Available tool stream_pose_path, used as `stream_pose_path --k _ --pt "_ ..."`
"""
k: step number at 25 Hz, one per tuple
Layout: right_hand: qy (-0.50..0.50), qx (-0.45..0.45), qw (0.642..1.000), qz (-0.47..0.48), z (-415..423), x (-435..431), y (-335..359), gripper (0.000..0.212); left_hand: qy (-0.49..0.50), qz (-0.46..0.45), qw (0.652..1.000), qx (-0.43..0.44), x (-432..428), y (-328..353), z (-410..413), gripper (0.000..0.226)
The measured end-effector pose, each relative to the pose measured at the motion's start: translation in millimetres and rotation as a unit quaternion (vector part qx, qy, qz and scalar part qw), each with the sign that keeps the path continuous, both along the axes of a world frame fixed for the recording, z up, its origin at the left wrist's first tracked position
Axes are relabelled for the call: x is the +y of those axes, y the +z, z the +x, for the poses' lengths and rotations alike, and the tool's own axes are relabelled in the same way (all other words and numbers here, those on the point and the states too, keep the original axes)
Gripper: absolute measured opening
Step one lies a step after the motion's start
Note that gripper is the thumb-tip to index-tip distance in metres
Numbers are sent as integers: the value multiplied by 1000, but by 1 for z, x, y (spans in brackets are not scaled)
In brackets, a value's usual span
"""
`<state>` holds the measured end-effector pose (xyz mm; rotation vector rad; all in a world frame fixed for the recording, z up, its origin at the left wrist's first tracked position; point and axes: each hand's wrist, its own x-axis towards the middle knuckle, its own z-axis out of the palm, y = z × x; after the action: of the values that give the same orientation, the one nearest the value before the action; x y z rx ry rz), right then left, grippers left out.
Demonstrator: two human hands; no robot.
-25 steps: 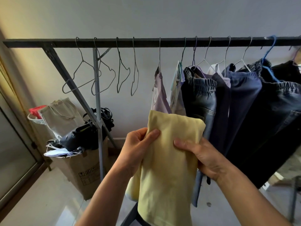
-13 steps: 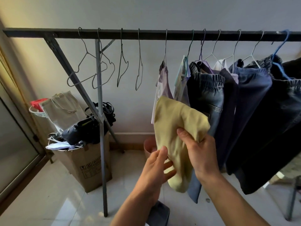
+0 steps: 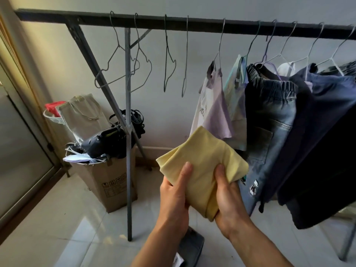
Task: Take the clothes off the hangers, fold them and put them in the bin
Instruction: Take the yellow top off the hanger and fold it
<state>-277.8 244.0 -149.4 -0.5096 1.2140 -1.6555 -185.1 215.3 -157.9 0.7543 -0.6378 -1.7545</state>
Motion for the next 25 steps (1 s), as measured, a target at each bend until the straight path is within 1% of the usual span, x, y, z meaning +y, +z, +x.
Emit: stream_pose_path --k 2,5,7,10,13,15,16,18,19,21,23,25 --pt "18 -13 1000 12 12 -7 -4 25 19 0 999 -27 -11 -5 15 56" --pt "40 -40 997 56 29 -19 -13 24 60 31 997 -24 -25 -13 36 42" --pt "34 -5 996 84 37 -32 -19 28 72 54 996 -14 -33 -22 50 38" --pt "4 93 989 114 43 -53 -32 30 79 75 994 5 -41 -33 68 45" --pt "35 126 982 139 49 -72 -45 44 90 106 989 46 -47 -46 79 43" --pt "105 93 973 182 53 -85 -57 59 91 133 983 87 -50 -55 82 36" --pt "157 45 964 210 54 -91 -62 62 96 150 978 109 -51 -60 83 36" --pt "265 -70 928 251 56 -104 -72 62 115 183 964 154 -53 -77 85 40" --pt "296 -108 914 257 55 -109 -76 62 120 193 957 179 -52 -84 87 41" --pt "322 -137 902 251 53 -120 -90 58 128 208 943 227 -50 -102 90 44" --pt "349 -149 888 259 53 -129 -110 58 139 229 930 253 -48 -127 92 52" --pt "373 -159 868 287 58 -132 -135 66 162 235 922 263 -47 -151 93 75"
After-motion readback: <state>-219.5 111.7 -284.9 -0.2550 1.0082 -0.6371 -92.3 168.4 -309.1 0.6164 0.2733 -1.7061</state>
